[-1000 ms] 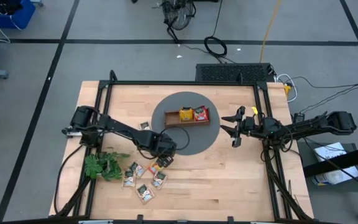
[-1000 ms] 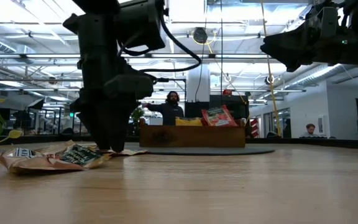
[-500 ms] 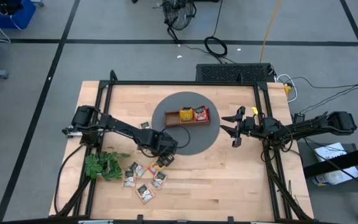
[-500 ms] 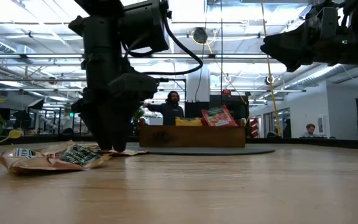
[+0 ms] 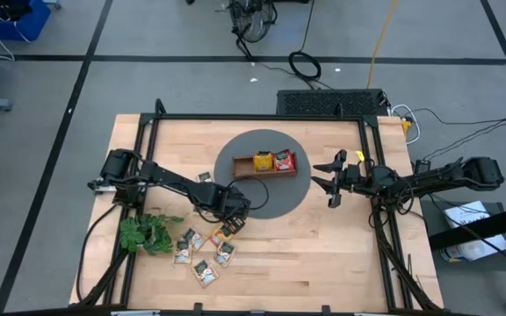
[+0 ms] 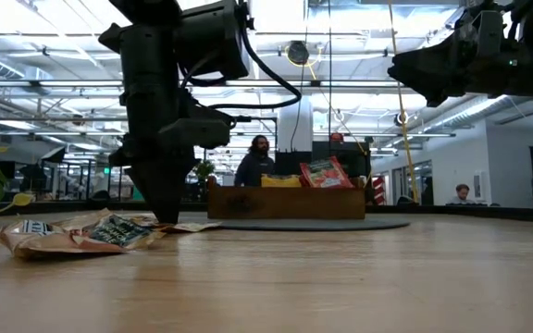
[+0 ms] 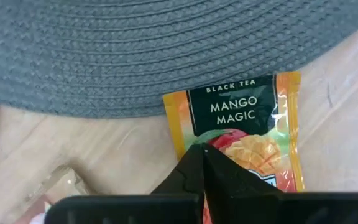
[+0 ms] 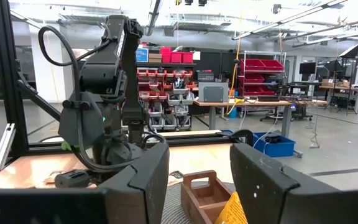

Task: Pick & Place Tea
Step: Put the yellow tea bag into the middle section of the wooden organizer

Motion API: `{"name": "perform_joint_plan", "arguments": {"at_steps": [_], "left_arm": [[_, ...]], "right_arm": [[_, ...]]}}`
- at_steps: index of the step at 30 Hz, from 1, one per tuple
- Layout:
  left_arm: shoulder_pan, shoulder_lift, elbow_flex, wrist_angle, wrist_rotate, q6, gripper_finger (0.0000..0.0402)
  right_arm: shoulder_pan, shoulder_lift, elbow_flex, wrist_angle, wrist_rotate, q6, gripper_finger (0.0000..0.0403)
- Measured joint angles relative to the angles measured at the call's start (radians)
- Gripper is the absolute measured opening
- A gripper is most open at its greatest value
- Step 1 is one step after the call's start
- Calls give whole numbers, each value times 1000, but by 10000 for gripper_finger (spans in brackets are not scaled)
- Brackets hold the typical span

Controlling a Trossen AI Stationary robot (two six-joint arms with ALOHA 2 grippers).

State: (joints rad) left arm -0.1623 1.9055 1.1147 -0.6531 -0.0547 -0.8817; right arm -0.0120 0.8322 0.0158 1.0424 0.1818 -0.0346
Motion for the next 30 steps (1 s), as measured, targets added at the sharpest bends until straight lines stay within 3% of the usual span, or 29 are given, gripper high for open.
{"name": "perform_joint_plan", "arguments": {"at_steps": [7,10,12,14,16,18,24,30], "left_arm": [[-10,-153,47,-18,172,-2,42],[-32,-228,107,27,178,36,67],[-58,-260,121,92,181,81,80],[-95,-276,126,277,193,116,88],[-133,-282,127,429,148,156,96],[-146,-264,137,480,118,181,108],[-125,-115,265,-15,75,147,181],[-149,66,404,-194,203,332,284]], "right_arm": [[0,0,0,0,0,0,155],[0,0,0,0,0,0,155],[0,0,0,0,0,0,155],[0,0,0,0,0,0,155],[0,0,0,0,0,0,155],[0,0,0,0,0,0,155],[0,0,0,0,0,0,155],[0,1,0,0,0,0,155]]}}
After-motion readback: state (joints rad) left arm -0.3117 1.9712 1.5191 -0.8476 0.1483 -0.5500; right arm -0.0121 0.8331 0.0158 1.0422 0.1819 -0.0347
